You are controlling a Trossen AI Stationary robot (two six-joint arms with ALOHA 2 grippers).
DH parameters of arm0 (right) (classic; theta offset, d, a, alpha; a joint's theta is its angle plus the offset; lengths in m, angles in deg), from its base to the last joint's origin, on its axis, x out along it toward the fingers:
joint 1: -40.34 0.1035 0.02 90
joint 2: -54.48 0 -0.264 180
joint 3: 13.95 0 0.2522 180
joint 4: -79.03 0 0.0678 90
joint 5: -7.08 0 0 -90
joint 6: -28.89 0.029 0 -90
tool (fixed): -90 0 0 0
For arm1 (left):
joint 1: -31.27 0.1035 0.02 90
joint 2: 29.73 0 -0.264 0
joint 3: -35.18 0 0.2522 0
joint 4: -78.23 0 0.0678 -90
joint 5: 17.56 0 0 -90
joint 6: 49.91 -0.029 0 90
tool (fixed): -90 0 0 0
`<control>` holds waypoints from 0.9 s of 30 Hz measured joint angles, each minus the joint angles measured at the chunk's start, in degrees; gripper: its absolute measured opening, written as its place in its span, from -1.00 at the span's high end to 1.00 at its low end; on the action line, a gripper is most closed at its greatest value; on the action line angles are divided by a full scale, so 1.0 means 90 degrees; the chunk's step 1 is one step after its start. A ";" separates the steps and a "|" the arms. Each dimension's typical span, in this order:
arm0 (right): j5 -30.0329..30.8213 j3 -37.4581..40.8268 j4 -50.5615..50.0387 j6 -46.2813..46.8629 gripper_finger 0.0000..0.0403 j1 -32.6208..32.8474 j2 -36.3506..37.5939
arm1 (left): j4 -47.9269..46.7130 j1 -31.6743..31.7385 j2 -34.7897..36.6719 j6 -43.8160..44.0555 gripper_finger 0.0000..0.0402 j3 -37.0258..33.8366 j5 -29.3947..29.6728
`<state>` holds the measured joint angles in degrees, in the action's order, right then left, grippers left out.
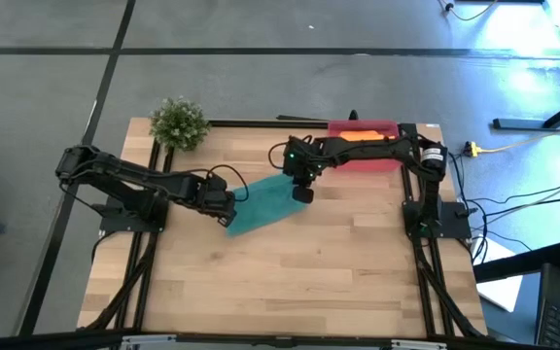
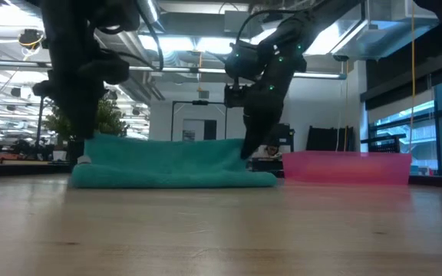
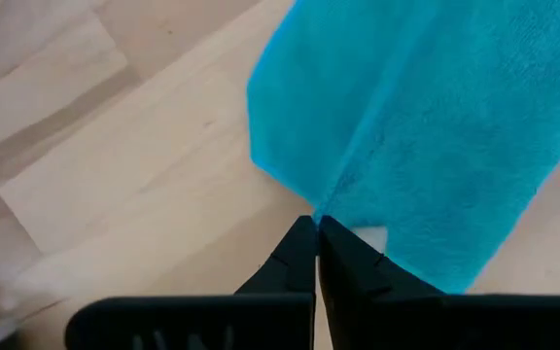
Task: Roll microfiber towels into tight, uniform cylinder then place into a basket
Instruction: Fold the blue microfiber towel
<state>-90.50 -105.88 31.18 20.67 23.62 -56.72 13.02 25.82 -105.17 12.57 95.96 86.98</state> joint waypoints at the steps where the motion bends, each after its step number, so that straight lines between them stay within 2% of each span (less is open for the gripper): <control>1: 0.0000 0.0000 -0.0013 -0.0002 0.99 -0.0010 0.0000 | 0.0002 0.0027 0.0000 0.0000 1.00 0.0000 0.0003; 16: 0.0074 -0.0001 0.0044 -0.0189 0.97 -0.0203 -0.0005 | 0.0503 0.0440 0.0000 0.0007 1.00 -0.0376 0.0212; 27: 0.0053 -0.0002 0.0256 -0.0315 0.60 -0.0203 -0.0007 | 0.0960 0.0803 0.0000 -0.0506 0.95 -0.0376 0.0085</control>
<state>-90.02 -105.90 33.48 17.84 21.79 -56.78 21.67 33.05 -105.17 8.02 92.57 87.75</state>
